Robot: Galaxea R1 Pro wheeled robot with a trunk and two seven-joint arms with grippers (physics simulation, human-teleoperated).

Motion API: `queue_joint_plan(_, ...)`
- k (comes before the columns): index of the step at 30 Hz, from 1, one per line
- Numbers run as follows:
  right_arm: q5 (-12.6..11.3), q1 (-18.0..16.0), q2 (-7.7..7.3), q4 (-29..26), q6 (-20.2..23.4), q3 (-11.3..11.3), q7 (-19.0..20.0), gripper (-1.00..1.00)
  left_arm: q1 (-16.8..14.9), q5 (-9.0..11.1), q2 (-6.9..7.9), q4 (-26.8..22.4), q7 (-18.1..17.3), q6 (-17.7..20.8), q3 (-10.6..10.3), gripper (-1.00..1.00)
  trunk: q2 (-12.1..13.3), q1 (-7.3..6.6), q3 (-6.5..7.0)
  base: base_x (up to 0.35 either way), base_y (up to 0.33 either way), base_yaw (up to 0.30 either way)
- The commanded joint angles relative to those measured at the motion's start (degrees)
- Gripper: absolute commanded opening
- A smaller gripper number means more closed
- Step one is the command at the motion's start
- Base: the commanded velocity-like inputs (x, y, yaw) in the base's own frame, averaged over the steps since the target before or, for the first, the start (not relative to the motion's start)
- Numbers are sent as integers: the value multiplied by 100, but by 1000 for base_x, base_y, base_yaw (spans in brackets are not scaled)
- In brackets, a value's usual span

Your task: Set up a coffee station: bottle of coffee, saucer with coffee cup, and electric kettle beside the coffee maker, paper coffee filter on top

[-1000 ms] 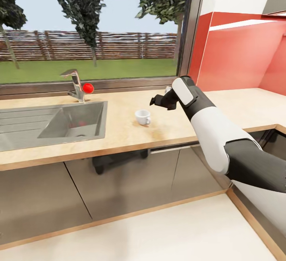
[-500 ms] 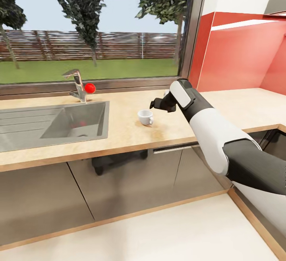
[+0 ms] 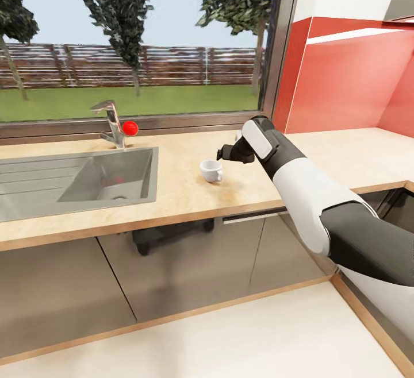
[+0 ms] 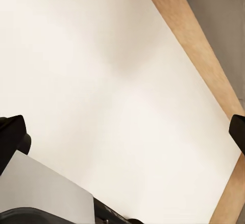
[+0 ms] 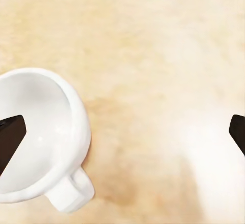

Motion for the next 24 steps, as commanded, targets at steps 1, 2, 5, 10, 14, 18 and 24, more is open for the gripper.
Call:
queue_joint_plan(1, -52, -4, 0, -3, 9, 17, -53, 100, -2, 46, 2, 1, -21, 40, -22, 100, -2, -1, -5, 8, 3, 0)
queue_joint_plan(2, -52, -3, 0, 9, 9, 17, -52, 100, -3, 47, 2, 1, -21, 40, -22, 100, -2, -1, -5, 28, 20, 0)
queue_joint_plan(5, -52, -3, 0, 44, 9, 18, -52, 100, -3, 47, 2, 1, -21, 40, -22, 100, -2, -1, -5, 83, 62, 0)
queue_joint_plan(10, -52, -2, 0, 86, 3, 18, -52, 100, -3, 47, 2, 1, -21, 40, -22, 100, -2, -1, -5, 115, 89, 0)
queue_joint_plan(14, -52, -2, 0, 92, 1, 18, -52, 100, -3, 47, 2, 1, -21, 40, -22, 100, -2, -1, -5, 39, 37, 0)
queue_joint_plan(18, -52, -2, 0, 93, 0, 18, -52, 100, -3, 47, 2, 1, -21, 40, -22, 100, -2, -1, -5, 92, 95, 0)
queue_joint_plan(24, -52, -2, 0, 120, 0, 18, -52, 100, -3, 45, 2, 1, -21, 40, -22, 100, -2, -1, -5, 43, 43, 0)
